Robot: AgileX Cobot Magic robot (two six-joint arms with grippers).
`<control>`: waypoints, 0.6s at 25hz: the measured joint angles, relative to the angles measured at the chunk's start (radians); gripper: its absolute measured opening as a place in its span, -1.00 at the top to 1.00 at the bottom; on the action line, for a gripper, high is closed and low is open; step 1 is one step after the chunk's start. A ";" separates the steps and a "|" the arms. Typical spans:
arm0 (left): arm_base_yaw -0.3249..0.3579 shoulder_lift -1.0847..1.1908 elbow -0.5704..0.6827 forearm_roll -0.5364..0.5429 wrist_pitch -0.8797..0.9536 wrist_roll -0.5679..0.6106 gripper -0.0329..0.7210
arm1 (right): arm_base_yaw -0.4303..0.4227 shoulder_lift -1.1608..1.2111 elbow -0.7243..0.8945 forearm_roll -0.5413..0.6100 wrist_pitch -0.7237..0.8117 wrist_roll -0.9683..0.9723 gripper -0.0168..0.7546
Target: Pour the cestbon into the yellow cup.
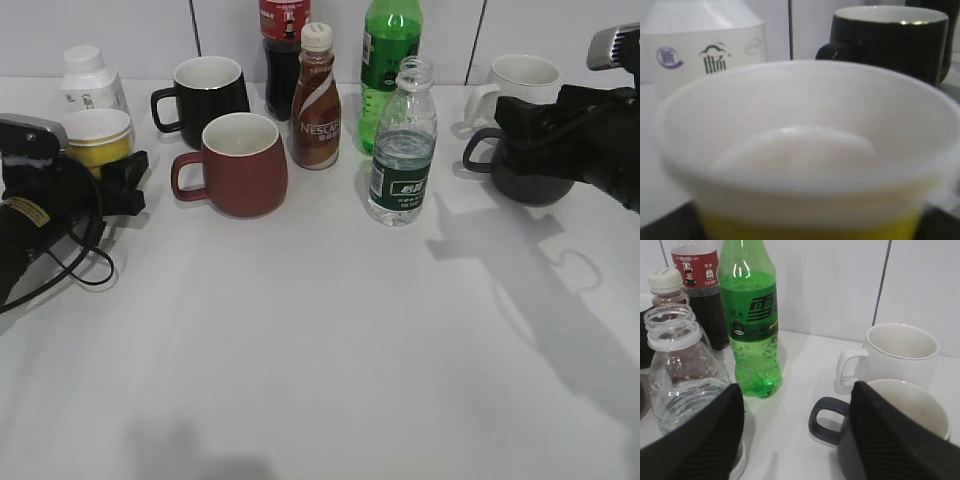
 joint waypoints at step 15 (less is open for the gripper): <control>0.000 -0.058 0.119 0.167 -0.040 0.000 -0.02 | 0.000 0.000 0.000 -0.151 -0.003 0.022 -0.34</control>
